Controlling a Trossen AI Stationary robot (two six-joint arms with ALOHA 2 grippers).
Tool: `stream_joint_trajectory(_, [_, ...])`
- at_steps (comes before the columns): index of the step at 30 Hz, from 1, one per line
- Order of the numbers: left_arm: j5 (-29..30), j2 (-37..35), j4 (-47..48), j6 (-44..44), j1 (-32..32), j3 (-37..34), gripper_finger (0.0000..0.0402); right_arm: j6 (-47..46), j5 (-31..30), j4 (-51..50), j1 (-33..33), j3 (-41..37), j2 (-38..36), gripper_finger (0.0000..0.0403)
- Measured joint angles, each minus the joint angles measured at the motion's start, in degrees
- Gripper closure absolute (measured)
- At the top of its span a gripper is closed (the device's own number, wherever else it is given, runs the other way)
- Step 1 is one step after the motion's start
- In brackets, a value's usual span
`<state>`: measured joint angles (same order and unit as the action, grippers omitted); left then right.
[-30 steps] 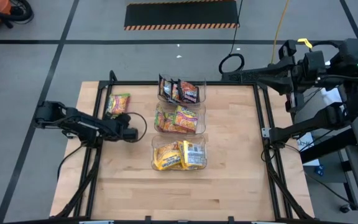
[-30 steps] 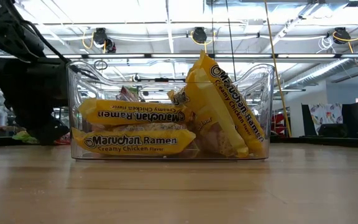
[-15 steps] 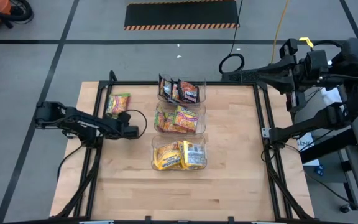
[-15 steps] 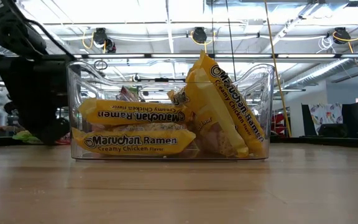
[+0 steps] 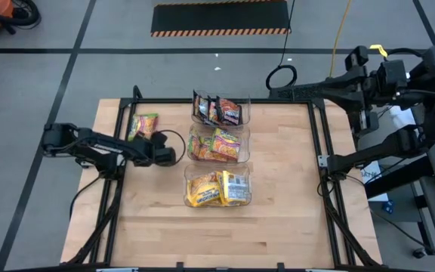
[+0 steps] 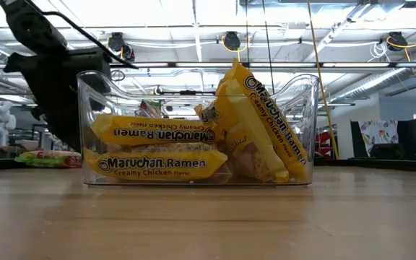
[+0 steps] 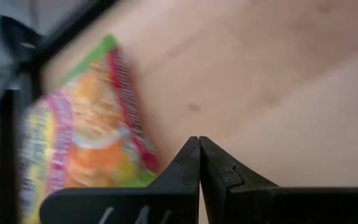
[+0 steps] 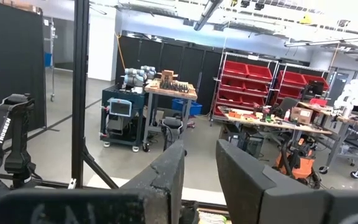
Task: Sort Maruchan noodles
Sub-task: Put the green noodle pack into the center transparent bin
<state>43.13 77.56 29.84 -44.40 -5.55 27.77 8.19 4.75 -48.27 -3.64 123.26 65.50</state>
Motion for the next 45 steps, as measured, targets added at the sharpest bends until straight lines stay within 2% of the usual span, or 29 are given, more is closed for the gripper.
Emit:
stream_joint_trajectory(17, [7.3, 0.0, -4.6, 4.6, -19.0, 0.1, 0.0401, 0.0, -0.1, -0.9, 0.0, 0.0, -0.1, 0.0312])
stream_joint_trajectory(19, [6.5, 0.0, -4.8, 4.8, -20.9, 0.1, 0.0401, 0.0, -0.1, -0.9, 0.0, 0.0, -0.1, 0.0312])
stream_joint_trajectory(25, [-1.0, 0.0, -4.9, 7.4, -25.3, 0.1, 0.0401, 0.0, -0.2, -0.9, 0.0, 0.0, -0.1, 0.0312])
stream_joint_trajectory(31, [-3.0, -0.1, -4.9, 8.1, -26.0, 0.2, 0.0401, 0.0, -0.2, -0.9, 0.0, 0.0, -0.1, 0.0312])
stream_joint_trajectory(36, [-7.0, -0.2, -4.9, 5.2, -25.5, 0.3, 0.0401, 0.0, -0.2, -0.9, 0.0, 0.0, -0.1, 0.0312])
stream_joint_trajectory(45, [-11.3, -0.2, -4.9, -0.6, -19.1, 0.4, 0.0401, 0.0, -0.2, -0.9, 0.0, 0.0, -0.1, 0.0312])
